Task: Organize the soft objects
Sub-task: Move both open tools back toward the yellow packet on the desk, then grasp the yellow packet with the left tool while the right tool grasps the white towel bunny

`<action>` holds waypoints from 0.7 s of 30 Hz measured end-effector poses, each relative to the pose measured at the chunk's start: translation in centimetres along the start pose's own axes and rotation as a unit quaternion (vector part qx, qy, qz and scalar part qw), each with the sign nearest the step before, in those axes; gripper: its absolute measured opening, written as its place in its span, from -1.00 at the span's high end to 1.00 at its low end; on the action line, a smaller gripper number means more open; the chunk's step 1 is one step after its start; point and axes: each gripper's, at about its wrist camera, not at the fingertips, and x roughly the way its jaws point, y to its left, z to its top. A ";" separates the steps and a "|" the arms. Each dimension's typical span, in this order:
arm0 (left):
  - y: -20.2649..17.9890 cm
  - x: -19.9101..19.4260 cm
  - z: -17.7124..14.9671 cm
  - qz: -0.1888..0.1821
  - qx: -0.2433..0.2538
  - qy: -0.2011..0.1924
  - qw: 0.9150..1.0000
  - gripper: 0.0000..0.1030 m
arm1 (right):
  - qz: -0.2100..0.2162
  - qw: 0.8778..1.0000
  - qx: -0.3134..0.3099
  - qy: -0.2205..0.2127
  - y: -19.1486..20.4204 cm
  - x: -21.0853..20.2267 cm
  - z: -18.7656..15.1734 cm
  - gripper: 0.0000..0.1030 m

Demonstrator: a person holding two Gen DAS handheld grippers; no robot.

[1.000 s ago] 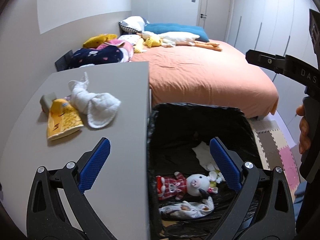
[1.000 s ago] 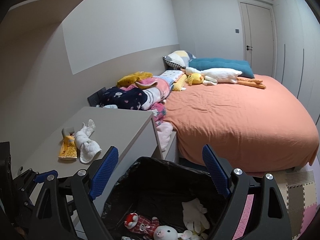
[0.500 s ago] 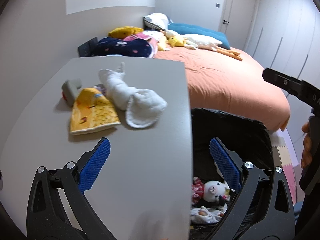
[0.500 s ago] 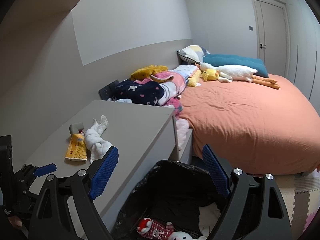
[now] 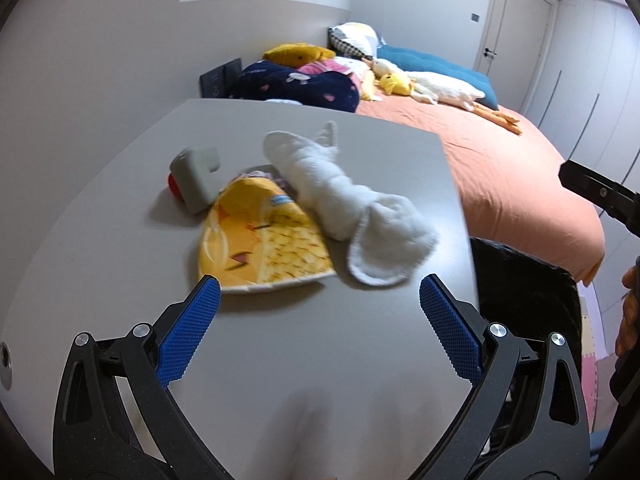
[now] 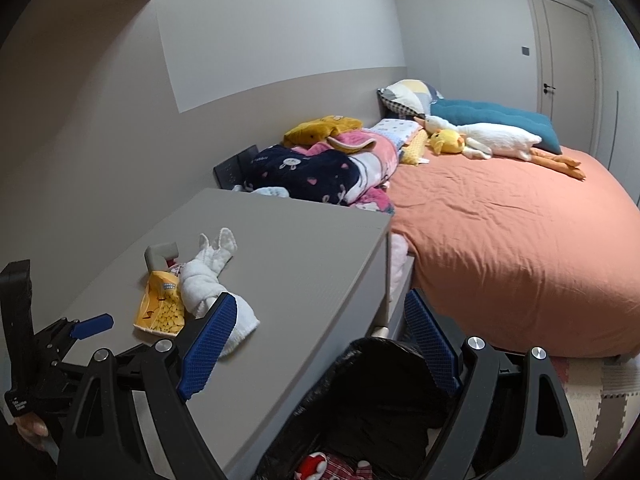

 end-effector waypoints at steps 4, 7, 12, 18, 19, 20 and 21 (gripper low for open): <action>1.3 1.6 0.7 0.002 -0.009 0.011 1.000 -0.87 | 0.003 1.000 -0.005 0.007 0.9 1.6 0.2 -0.67; 2.0 3.0 1.2 0.001 -0.017 0.023 1.000 -0.87 | 0.005 1.000 -0.008 0.013 1.4 2.7 0.4 -0.67; 2.8 4.8 1.9 0.001 -0.020 0.035 0.999 -0.87 | 0.008 1.000 -0.014 0.020 2.1 4.2 0.7 -0.67; 3.3 6.7 2.4 0.005 -0.016 0.047 0.999 -0.87 | 0.017 0.999 -0.022 0.029 3.2 5.9 1.0 -0.67; 3.3 6.9 2.5 0.005 -0.016 0.049 0.999 -0.87 | 0.019 0.999 -0.024 0.031 3.4 6.2 1.1 -0.67; 3.4 7.1 2.5 0.004 -0.017 0.051 0.999 -0.87 | 0.021 0.999 -0.025 0.033 3.6 6.5 1.1 -0.67; 3.6 7.3 2.6 0.002 -0.019 0.053 0.998 -0.87 | 0.022 0.999 -0.025 0.034 3.7 6.7 1.1 -0.67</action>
